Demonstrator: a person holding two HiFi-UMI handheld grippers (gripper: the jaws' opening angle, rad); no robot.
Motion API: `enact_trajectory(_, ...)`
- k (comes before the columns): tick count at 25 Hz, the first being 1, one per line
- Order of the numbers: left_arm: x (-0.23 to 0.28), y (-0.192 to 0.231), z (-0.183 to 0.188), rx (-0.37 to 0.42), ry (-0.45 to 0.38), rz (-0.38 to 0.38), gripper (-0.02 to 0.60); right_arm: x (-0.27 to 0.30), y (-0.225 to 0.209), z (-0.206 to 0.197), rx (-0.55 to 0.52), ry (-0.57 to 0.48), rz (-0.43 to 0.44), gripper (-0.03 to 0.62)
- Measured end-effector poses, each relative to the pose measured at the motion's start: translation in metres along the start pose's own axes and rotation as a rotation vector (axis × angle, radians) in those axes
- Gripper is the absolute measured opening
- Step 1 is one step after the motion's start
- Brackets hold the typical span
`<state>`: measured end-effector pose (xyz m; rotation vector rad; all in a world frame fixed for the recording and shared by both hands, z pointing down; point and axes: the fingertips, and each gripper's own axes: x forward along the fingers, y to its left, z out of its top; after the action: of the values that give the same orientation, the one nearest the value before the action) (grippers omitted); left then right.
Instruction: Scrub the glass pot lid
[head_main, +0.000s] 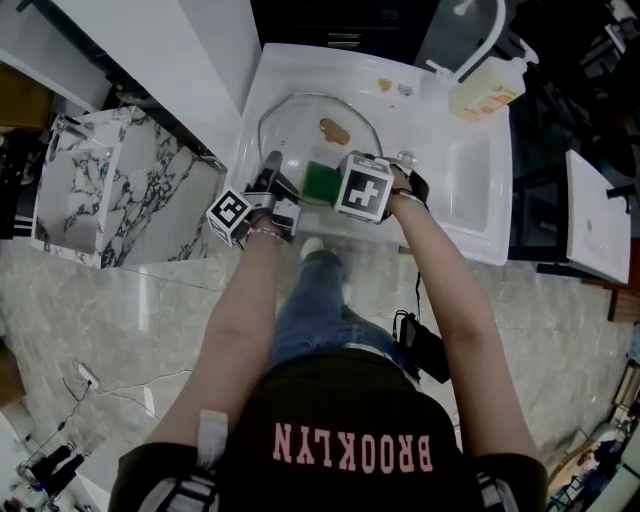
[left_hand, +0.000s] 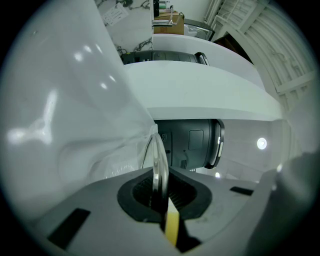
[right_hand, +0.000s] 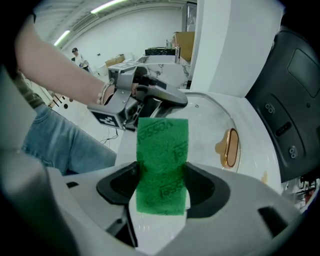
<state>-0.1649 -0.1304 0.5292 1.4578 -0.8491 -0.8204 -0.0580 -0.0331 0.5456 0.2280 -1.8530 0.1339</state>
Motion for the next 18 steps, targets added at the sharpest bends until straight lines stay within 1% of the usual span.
enact_trajectory(2,0.000,0.001,-0.001,-0.002,0.002,0.001,0.018,-0.001,0.004,-0.014,0.018,0.017,0.025,0.272)
enact_trajectory(4,0.000,0.001,-0.001,-0.001,0.003,0.013,0.020,-0.003,0.002,-0.027,0.051,0.024,0.030,0.272)
enact_trajectory(6,-0.001,0.001,0.000,0.003,0.001,0.023,0.018,-0.004,-0.004,-0.036,0.089,0.011,0.028,0.272)
enact_trajectory(9,0.000,0.001,0.000,0.005,-0.002,0.004,0.018,-0.003,-0.015,-0.046,0.131,-0.036,0.024,0.272)
enact_trajectory(11,0.000,0.001,-0.001,0.003,0.000,0.002,0.018,-0.002,-0.021,-0.055,0.162,-0.037,0.028,0.272)
enact_trajectory(13,-0.001,0.001,-0.001,0.005,0.002,0.019,0.018,-0.001,-0.026,-0.063,0.181,-0.021,0.024,0.272)
enact_trajectory(15,-0.001,0.000,0.000,0.008,0.001,0.027,0.018,-0.002,-0.028,-0.067,0.187,-0.011,0.019,0.271)
enact_trajectory(18,0.000,-0.001,-0.001,0.002,0.001,0.006,0.018,-0.009,-0.027,-0.063,0.190,-0.022,0.024,0.272)
